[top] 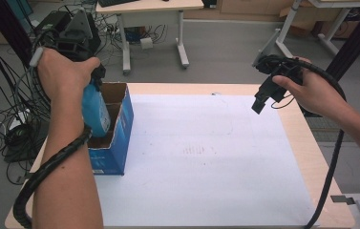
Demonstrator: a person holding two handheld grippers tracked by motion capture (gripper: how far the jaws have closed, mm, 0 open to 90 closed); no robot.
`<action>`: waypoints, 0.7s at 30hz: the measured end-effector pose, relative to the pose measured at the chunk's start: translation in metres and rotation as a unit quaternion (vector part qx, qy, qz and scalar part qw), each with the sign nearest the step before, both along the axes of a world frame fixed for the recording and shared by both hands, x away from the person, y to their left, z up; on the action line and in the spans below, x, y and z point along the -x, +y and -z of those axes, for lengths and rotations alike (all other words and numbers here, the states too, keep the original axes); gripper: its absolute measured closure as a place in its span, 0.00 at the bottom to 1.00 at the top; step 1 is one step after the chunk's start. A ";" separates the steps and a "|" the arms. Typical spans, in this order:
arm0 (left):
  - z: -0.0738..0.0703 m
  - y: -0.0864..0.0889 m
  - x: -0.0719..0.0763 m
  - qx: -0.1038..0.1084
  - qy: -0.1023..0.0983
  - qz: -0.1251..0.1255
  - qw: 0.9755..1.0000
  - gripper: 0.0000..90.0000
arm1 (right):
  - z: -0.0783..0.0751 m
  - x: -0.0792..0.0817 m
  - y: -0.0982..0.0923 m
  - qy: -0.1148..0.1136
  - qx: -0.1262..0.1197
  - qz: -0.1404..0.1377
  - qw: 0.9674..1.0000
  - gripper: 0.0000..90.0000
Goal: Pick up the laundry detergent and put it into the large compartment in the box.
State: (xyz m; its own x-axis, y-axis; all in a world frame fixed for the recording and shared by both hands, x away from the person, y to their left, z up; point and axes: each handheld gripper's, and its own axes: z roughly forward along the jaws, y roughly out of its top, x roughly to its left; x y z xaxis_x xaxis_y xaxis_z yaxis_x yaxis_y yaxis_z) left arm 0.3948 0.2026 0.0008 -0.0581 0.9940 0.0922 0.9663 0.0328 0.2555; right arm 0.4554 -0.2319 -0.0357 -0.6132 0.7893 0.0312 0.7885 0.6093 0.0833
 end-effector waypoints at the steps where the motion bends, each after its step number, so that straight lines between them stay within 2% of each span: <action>1: 0.002 0.000 0.000 0.001 0.000 0.000 1.000 0.42 | 0.001 0.000 -0.001 0.000 0.001 -0.002 1.000 0.05; 11: 0.021 0.002 -0.001 -0.005 0.008 0.006 1.000 0.42 | 0.006 0.002 -0.006 0.004 0.000 0.001 1.000 0.05; 21: 0.049 0.005 -0.004 -0.010 0.020 0.017 1.000 0.42 | 0.010 0.001 -0.002 0.003 0.010 0.001 1.000 0.05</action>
State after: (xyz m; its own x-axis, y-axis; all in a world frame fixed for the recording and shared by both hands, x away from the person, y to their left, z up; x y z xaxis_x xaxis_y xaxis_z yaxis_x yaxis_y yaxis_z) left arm 0.3984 0.2073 -0.0482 -0.0204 0.9934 0.1128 0.9763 -0.0045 0.2162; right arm 0.4540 -0.2344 -0.0459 -0.6116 0.7909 0.0198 0.7901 0.6094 0.0659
